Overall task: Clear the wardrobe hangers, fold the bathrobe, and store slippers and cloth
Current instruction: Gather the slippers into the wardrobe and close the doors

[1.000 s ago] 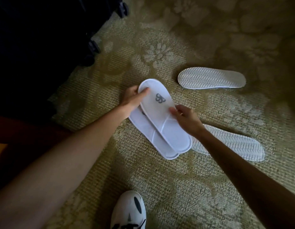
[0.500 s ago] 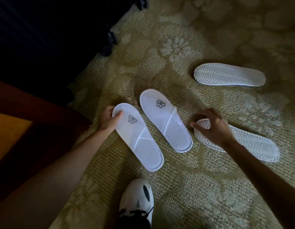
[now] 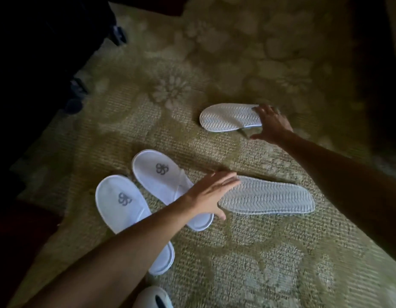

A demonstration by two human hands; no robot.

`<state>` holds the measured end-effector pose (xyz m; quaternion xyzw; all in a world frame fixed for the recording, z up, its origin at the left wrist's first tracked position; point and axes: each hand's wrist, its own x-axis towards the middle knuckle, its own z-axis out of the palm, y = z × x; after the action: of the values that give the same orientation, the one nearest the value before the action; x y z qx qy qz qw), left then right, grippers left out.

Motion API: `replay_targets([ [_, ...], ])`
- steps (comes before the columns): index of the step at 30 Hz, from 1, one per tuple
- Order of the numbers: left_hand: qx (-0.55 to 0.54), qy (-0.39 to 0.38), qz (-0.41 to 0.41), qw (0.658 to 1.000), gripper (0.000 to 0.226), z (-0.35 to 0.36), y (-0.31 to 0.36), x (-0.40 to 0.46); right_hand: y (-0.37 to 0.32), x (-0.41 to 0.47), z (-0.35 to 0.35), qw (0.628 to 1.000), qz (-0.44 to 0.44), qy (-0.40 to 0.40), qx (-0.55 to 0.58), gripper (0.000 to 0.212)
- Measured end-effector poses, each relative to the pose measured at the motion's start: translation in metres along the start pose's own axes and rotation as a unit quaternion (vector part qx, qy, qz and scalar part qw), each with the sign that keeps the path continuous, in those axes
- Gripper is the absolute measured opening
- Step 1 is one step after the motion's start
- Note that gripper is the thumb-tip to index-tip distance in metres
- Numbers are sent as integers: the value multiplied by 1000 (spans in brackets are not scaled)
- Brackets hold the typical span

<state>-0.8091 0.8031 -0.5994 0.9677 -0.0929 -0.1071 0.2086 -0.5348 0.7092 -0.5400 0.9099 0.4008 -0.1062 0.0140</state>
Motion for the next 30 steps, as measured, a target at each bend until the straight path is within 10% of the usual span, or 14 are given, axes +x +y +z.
replay_targets([
  [6, -101, 83, 7, 991, 65, -12, -11, 5, 11, 52, -3, 993, -4, -119, 9, 130],
  [10, -245, 71, -136, 957, 34, -32, -30, 6, 2, 52, -5, 998, -14, -46, 51, 49],
  [16, -356, -7, -243, 902, 66, -49, -66, 25, -29, -6, 23, 934, 75, -101, 334, 56],
  [21, -286, -36, -281, 916, 64, -51, -56, 40, -48, -16, 45, 962, 112, -53, 242, 85],
  [25, -155, 17, -266, 951, 107, -68, -60, 49, -26, -43, 30, 970, 130, 60, 198, 82],
  [30, -286, 112, -415, 857, 121, -101, -78, 83, -16, -130, 44, 956, 95, 33, 276, 84],
])
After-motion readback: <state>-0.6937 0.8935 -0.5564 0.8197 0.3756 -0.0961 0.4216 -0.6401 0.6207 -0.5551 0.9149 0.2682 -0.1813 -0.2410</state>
